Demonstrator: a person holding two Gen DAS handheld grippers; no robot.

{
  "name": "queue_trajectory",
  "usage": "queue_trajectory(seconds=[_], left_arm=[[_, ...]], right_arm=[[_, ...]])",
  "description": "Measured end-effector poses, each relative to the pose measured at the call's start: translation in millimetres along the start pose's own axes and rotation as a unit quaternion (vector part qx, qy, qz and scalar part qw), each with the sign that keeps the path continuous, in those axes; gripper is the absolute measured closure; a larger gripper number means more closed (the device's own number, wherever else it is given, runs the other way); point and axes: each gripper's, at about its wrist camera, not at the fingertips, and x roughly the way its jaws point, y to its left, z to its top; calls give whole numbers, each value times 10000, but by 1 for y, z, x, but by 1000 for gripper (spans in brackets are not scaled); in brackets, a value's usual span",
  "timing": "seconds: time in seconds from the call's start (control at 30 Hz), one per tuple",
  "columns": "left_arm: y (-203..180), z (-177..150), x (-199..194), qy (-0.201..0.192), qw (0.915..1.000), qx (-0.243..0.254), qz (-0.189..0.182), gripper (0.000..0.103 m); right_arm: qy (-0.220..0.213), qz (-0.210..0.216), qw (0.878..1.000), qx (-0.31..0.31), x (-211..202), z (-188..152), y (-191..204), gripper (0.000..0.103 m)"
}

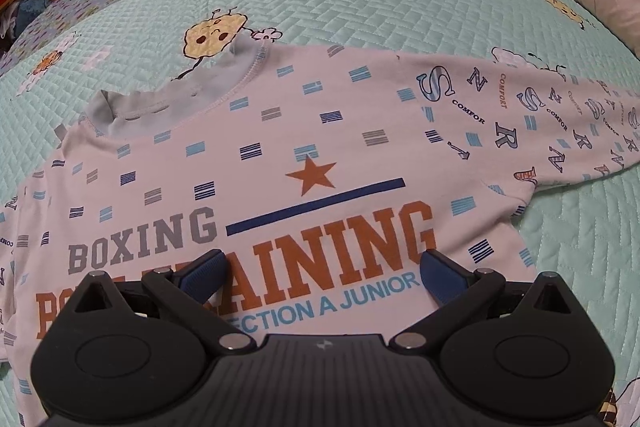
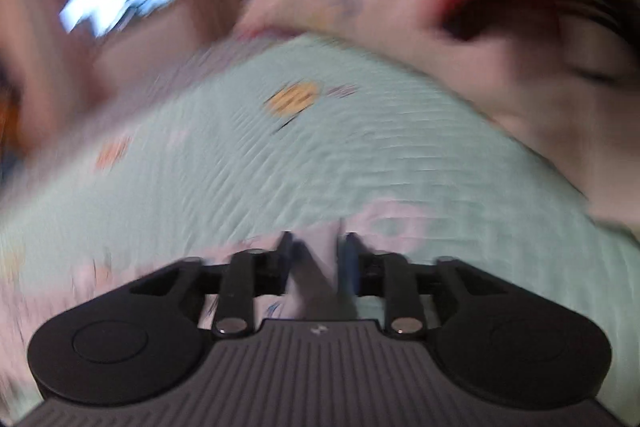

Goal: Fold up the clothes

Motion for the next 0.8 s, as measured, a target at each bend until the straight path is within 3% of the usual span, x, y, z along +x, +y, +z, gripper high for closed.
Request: queue_trajectory(seconds=[0.03,0.1,0.2,0.3,0.33,0.37,0.4,0.47,0.5,0.53,0.6,0.7,0.8], left_arm=[[0,0,0,-10,10000,8,7,0],[-2,-1,0,-35,10000,26,31,0],[-2,-2,1,-49,10000,18,45,0],[-2,-2,0,-63,10000,30,52,0],[-2,-2,0,-56,10000,33,40,0],[-1,-2,0,-38,10000,32,22,0],[0,-2,0,-18,10000,41,2,0],[3,-1,-1,1,10000,62,-49,0],[4,-1,-1,10,9999,72,-73,0],[5,-1,-2,18,9999,81,-98,0],[7,2,-5,-2,9998,54,-172,1],[14,8,-8,-243,9997,-2,35,1],[30,7,-4,-275,9993,-225,118,1]], right_arm=[[-85,-261,9994,228,-7,1,-3,66],[-252,-137,9985,457,-20,2,-2,66],[-175,1164,9909,648,-27,5,15,66],[701,2362,9672,621,0,-4,47,69],[883,2221,9701,422,10,-9,53,70],[1068,1558,9818,217,24,-14,53,71],[1139,990,9885,131,34,-19,51,103],[712,539,9951,419,26,-21,45,103],[507,360,9979,190,17,-23,57,94],[345,458,9983,-113,9,-26,73,94],[277,1149,9914,-566,-2,-33,111,94],[860,2575,9566,-1062,2,-51,181,91],[1312,3083,9354,-1128,28,-70,235,91]])
